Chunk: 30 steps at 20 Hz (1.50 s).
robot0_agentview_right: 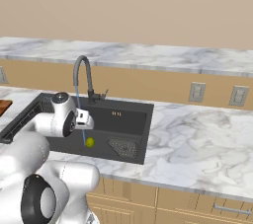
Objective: Pick the orange, pear, tangerine from the sink and place them on the cutting board to airdry. Then turn off the sink faucet.
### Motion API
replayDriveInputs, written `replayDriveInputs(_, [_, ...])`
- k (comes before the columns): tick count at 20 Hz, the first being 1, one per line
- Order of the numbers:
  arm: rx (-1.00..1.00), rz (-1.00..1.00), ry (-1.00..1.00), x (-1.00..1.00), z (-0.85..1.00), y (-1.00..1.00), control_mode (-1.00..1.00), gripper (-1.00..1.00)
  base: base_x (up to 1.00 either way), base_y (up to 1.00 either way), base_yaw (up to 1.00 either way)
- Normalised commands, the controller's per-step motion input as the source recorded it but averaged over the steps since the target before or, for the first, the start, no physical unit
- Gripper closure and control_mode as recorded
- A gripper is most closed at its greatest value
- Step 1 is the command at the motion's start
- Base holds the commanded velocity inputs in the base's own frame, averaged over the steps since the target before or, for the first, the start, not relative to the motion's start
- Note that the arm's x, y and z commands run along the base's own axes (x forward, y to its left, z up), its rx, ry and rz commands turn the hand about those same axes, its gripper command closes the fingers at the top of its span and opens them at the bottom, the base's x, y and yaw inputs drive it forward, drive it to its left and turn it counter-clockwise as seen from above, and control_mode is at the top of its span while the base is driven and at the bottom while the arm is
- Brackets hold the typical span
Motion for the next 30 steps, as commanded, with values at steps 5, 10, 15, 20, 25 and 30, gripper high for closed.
replayDriveInputs(5, [0.0, 0.0, 0.0, 0.15, -0.3, -0.02, -1.0, -1.0, 0.0, 0.0, 0.0])
replayDriveInputs(10, [0.0, 0.0, 0.0, 0.2, -0.24, 0.0, -1.0, -1.0, 0.0, 0.0, 0.0])
replayDriveInputs(15, [0.0, 0.0, 0.0, 0.18, -0.26, 0.0, -1.0, -1.0, 0.0, 0.0, 0.0])
replayDriveInputs(20, [0.0, 0.0, 0.0, 0.2, -0.2, 0.0, -1.0, -1.0, 0.0, 0.0, 0.0])
replayDriveInputs(25, [0.0, 0.0, 0.0, 0.18, -0.21, 0.0, -1.0, -1.0, 0.0, 0.0, 0.0])
replayDriveInputs(30, [0.0, 0.0, 0.0, 0.2, -0.22, 0.0, -1.0, -1.0, 0.0, 0.0, 0.0])
